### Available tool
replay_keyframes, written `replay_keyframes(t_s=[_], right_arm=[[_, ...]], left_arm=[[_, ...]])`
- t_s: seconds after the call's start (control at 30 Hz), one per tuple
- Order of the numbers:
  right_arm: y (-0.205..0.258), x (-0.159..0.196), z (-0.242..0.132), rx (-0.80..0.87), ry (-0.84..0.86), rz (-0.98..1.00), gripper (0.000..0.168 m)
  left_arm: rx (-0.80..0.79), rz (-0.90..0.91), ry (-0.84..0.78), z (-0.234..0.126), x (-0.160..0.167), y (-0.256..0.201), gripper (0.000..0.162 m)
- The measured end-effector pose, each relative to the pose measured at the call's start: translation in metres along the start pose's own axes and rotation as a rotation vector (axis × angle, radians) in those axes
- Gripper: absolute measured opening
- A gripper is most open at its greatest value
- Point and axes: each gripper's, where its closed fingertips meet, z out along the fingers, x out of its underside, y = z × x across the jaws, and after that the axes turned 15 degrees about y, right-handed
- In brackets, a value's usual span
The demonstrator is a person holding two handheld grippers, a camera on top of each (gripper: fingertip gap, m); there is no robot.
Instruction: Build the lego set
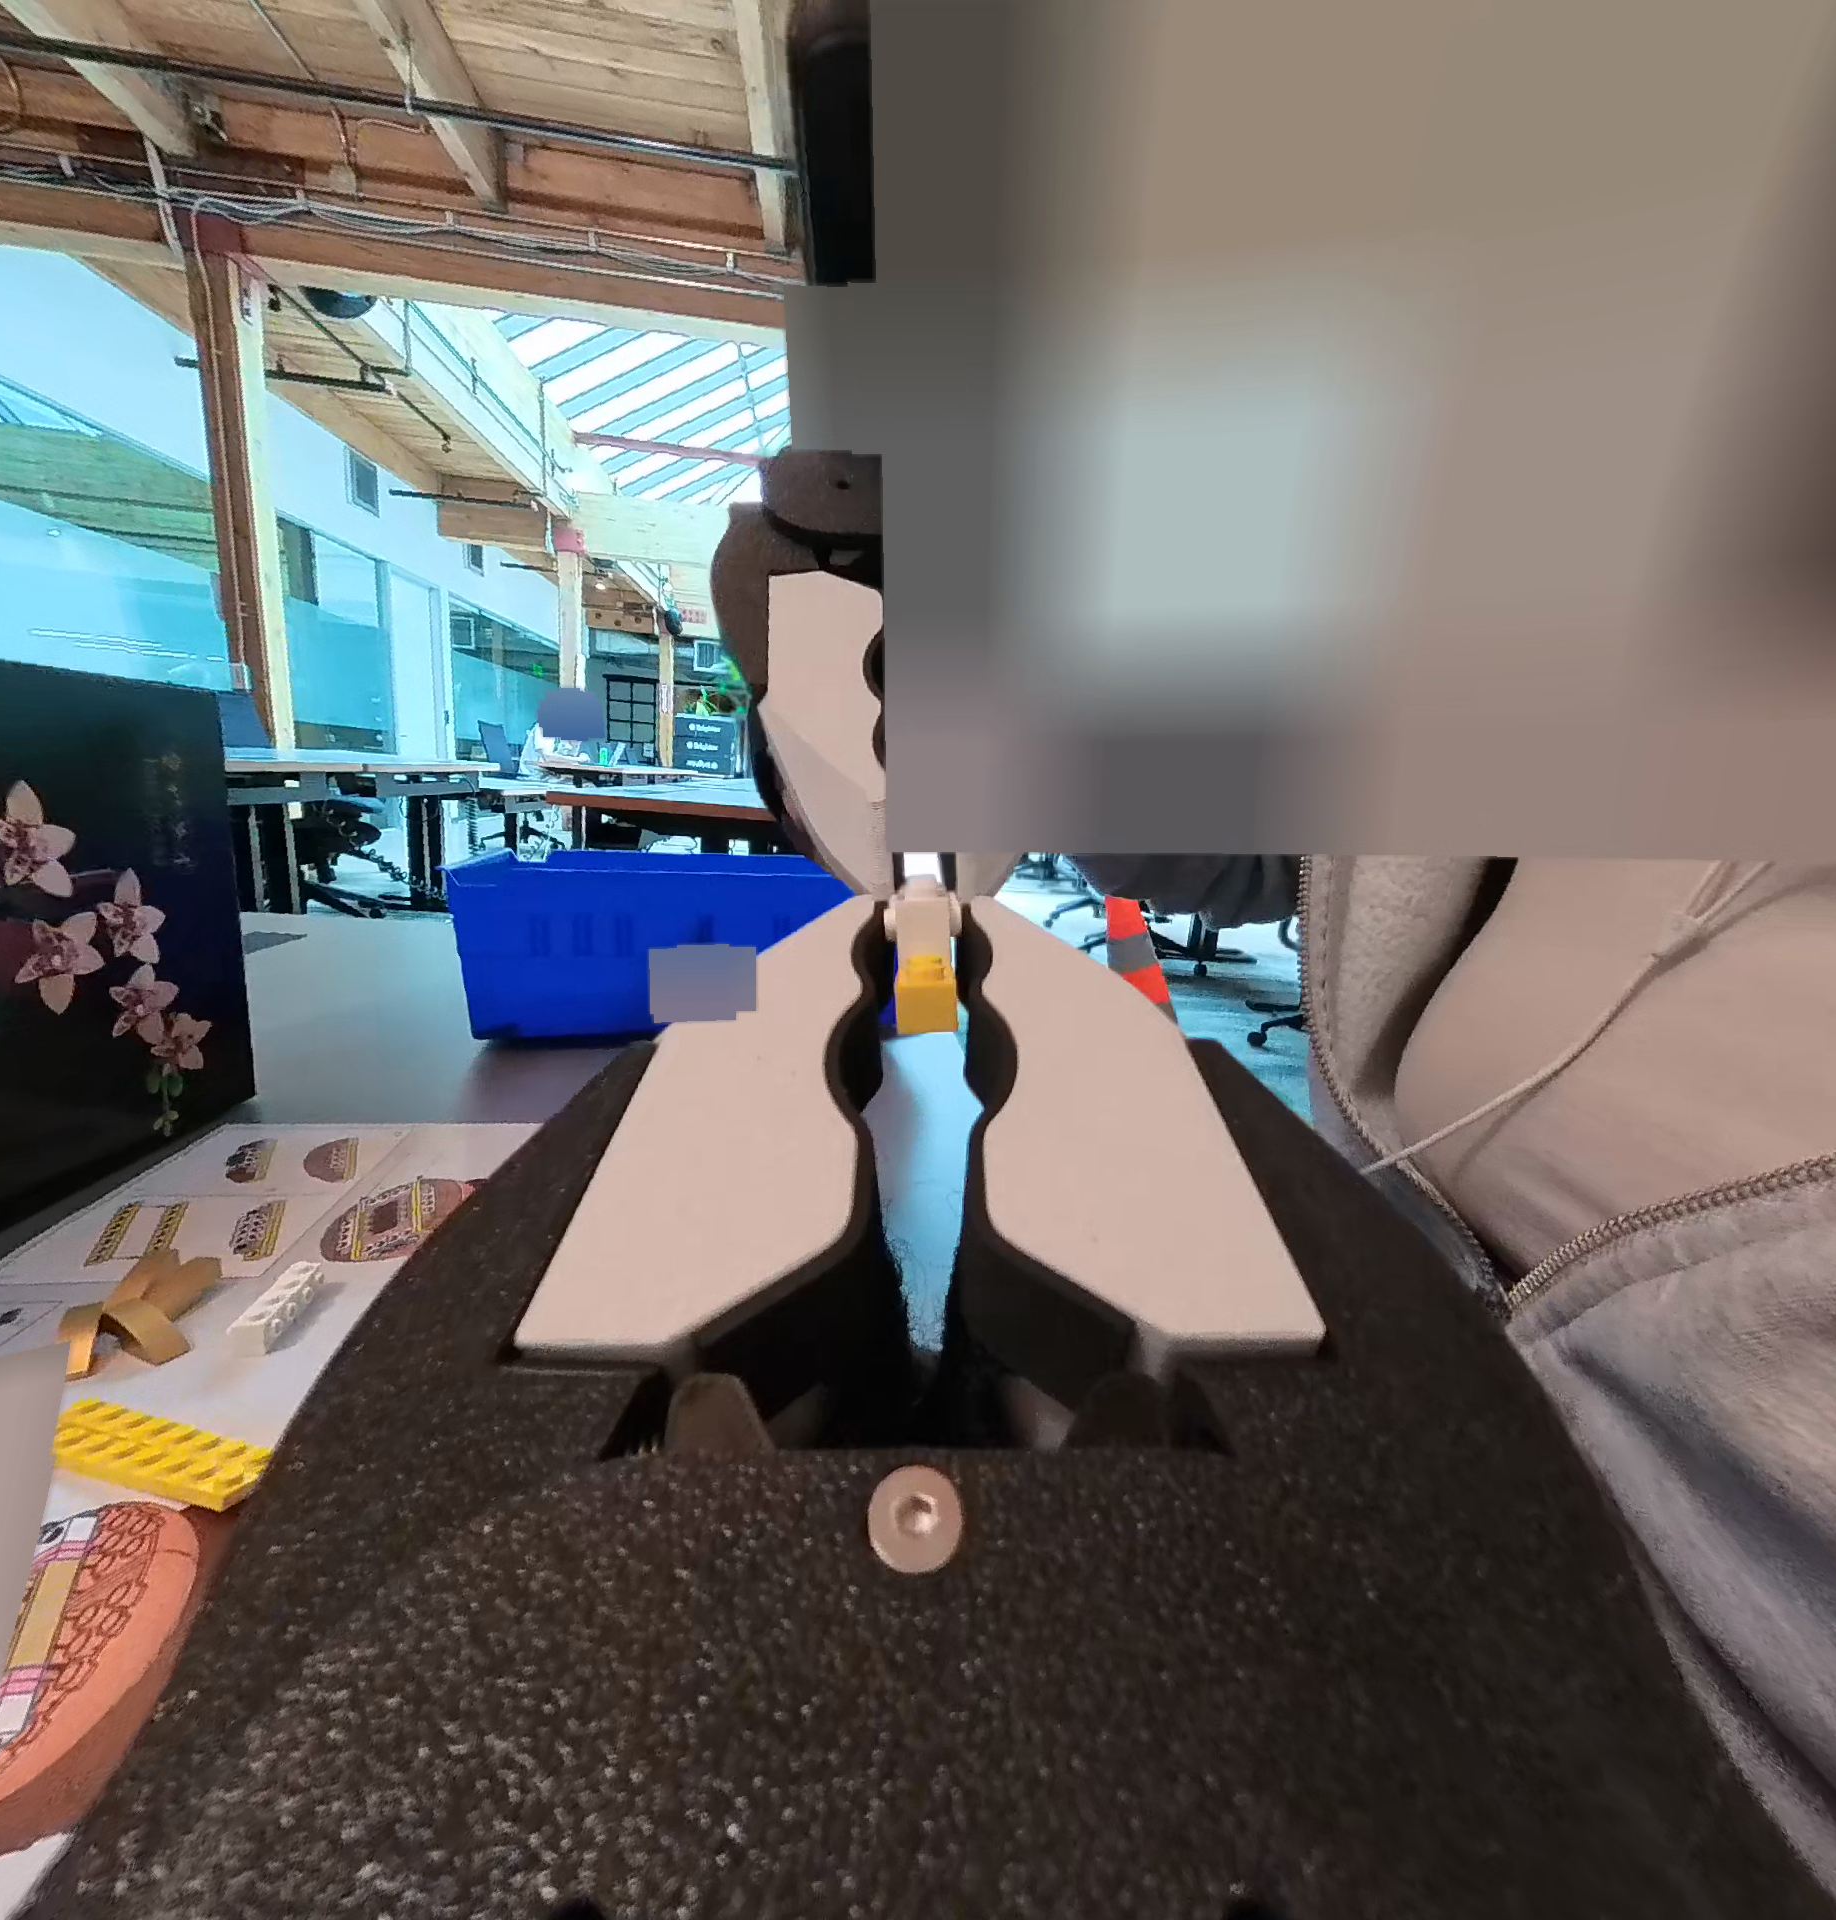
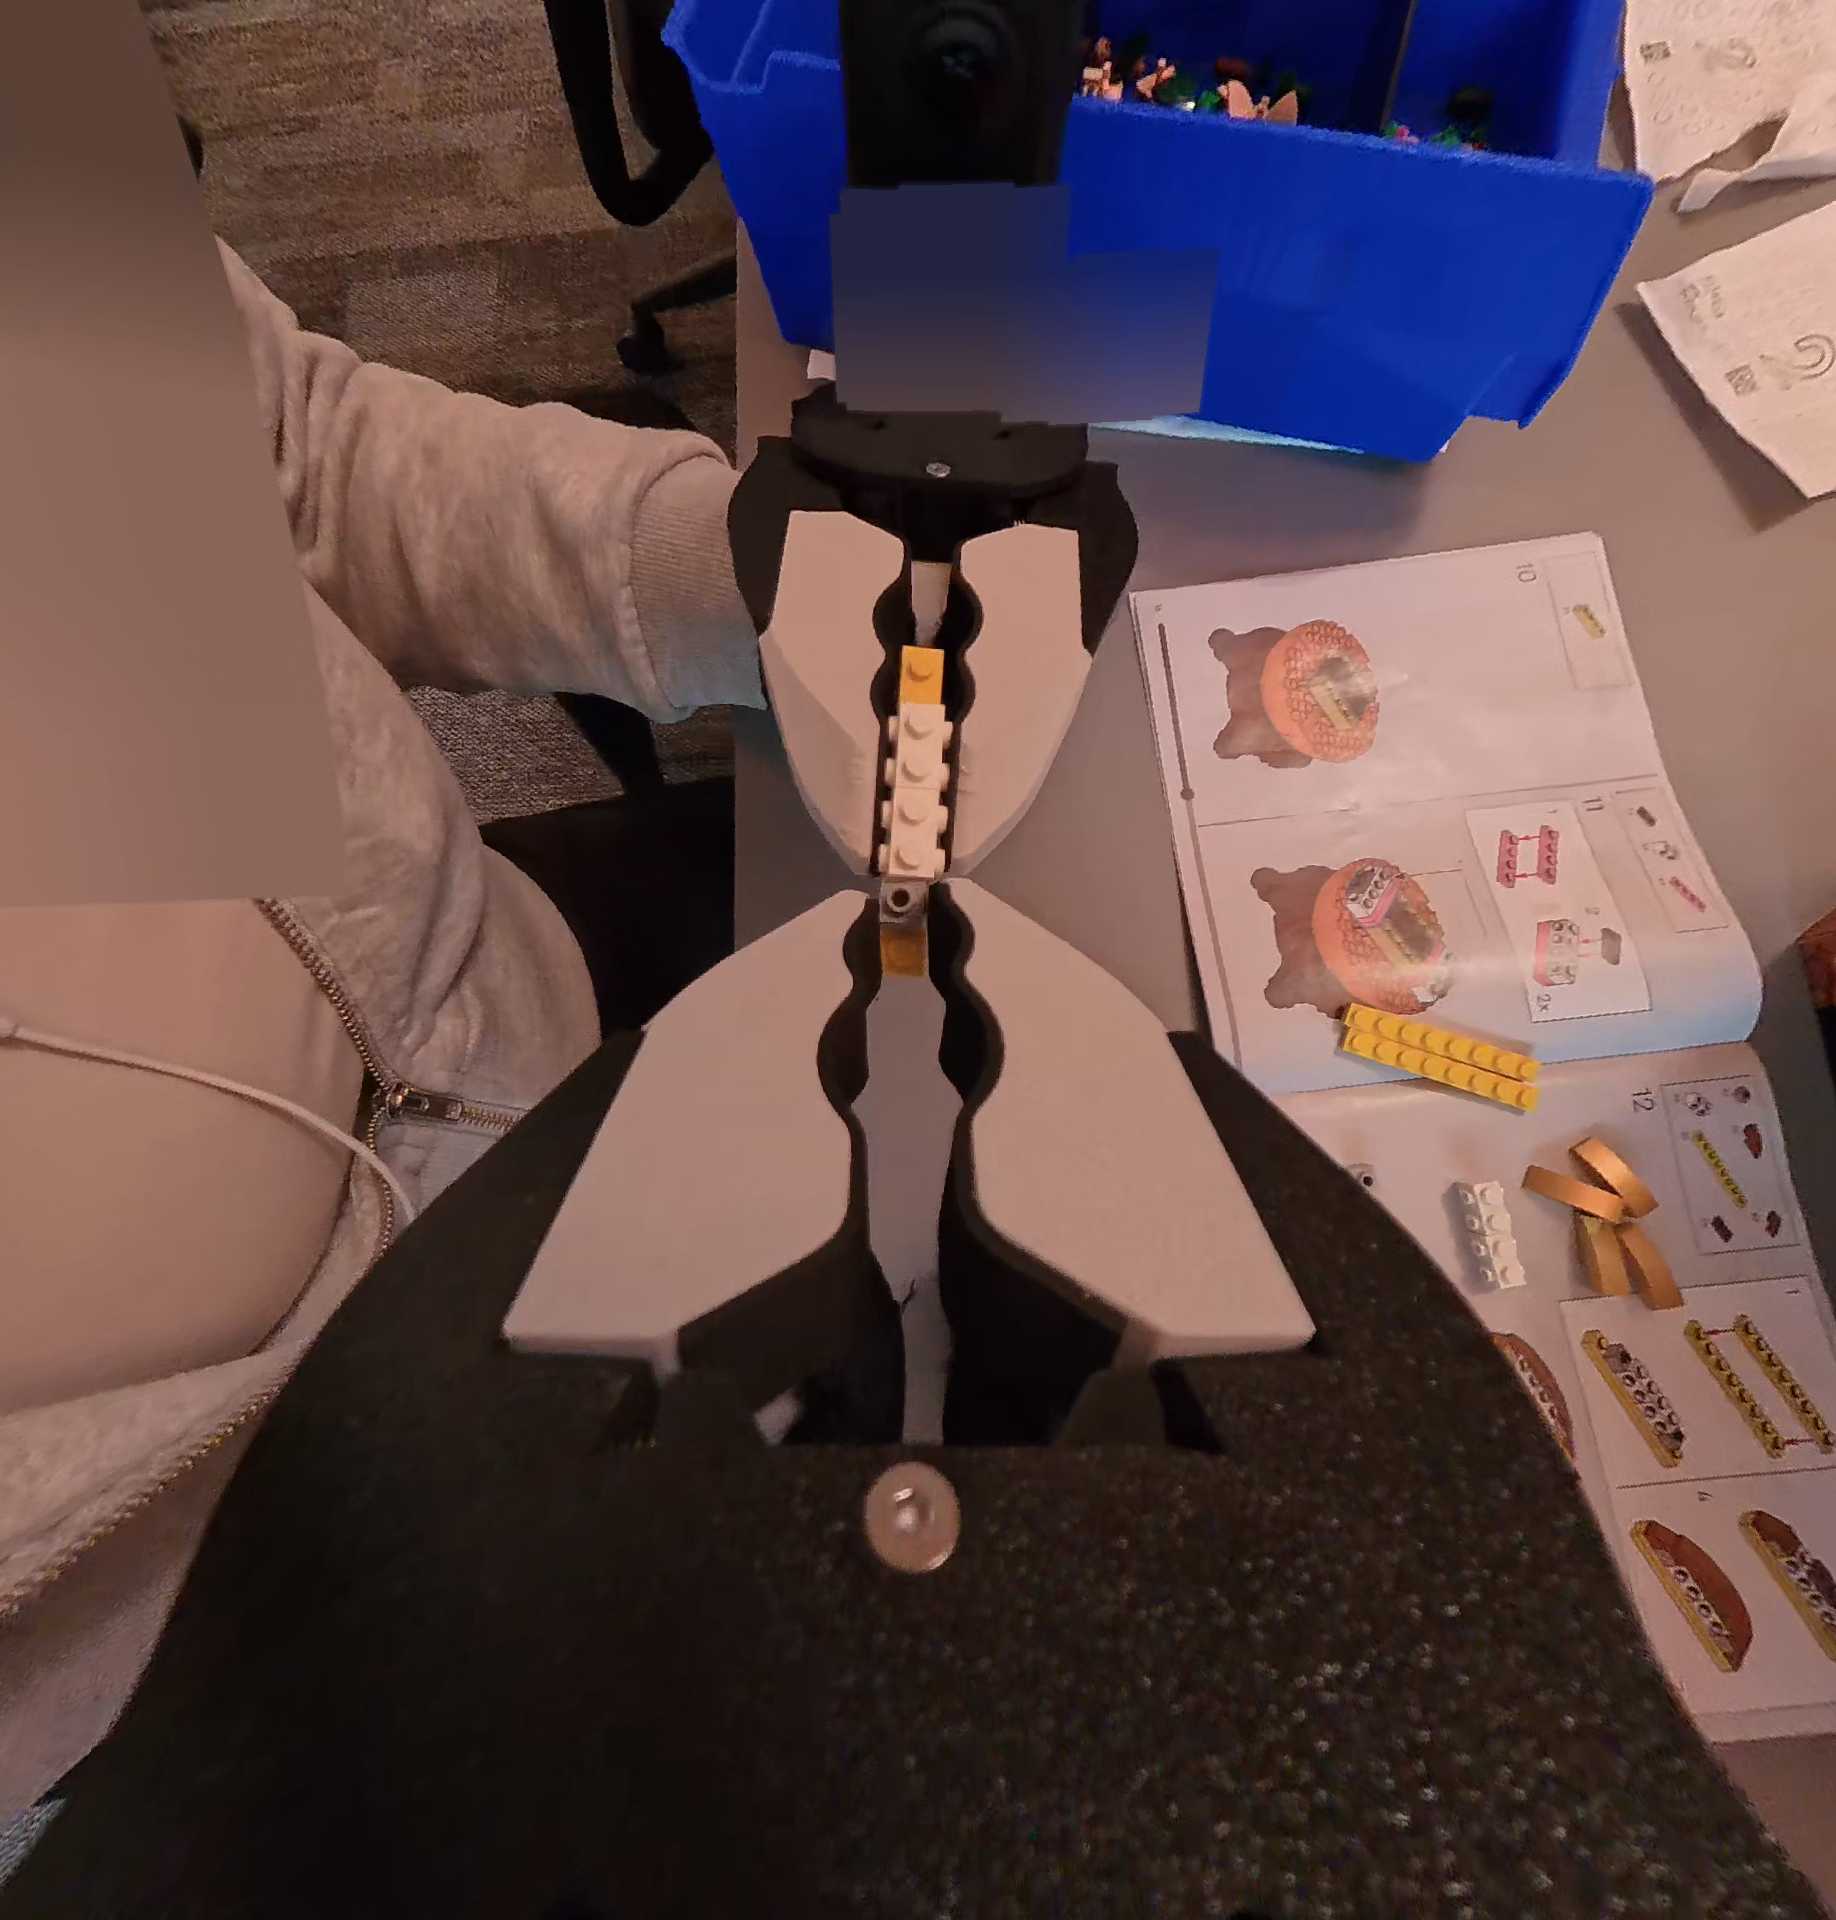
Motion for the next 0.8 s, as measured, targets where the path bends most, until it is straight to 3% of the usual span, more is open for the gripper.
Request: replay_keyframes(t_s=[0.53, 0.7, 0.8], right_arm=[[-0.003, -0.004, 0.001, 0.022, -0.010, -0.022, 0.016], [-0.003, -0.007, -0.006, 0.062, -0.046, -0.073, 0.039], [-0.012, -0.011, -0.018, 0.269, -0.157, -0.205, 0.052]], left_arm=[[0.005, -0.014, -0.045, -0.004, -0.006, 0.001, 0.010], [-0.009, -0.050, -0.080, -0.008, -0.010, 0.005, 0.010], [-0.036, -0.091, -0.113, -0.013, -0.017, 0.011, 0.010]])
